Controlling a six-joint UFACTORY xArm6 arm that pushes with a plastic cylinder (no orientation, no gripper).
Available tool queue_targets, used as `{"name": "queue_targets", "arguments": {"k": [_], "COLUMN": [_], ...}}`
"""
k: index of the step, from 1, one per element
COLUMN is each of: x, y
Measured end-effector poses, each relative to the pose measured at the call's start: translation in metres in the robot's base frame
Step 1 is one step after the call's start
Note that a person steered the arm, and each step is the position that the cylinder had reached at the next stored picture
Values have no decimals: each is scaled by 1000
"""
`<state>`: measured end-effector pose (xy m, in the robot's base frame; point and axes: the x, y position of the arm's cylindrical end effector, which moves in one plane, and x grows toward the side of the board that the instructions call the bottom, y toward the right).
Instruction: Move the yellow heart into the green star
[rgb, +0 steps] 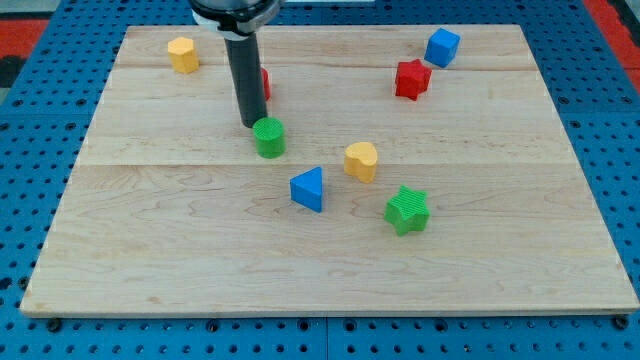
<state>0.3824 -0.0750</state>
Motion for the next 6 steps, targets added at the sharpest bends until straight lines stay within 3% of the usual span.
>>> {"name": "queue_targets", "arguments": {"k": [1,2,5,6], "x": [1,33,112,130], "y": [52,93,128,165]}}
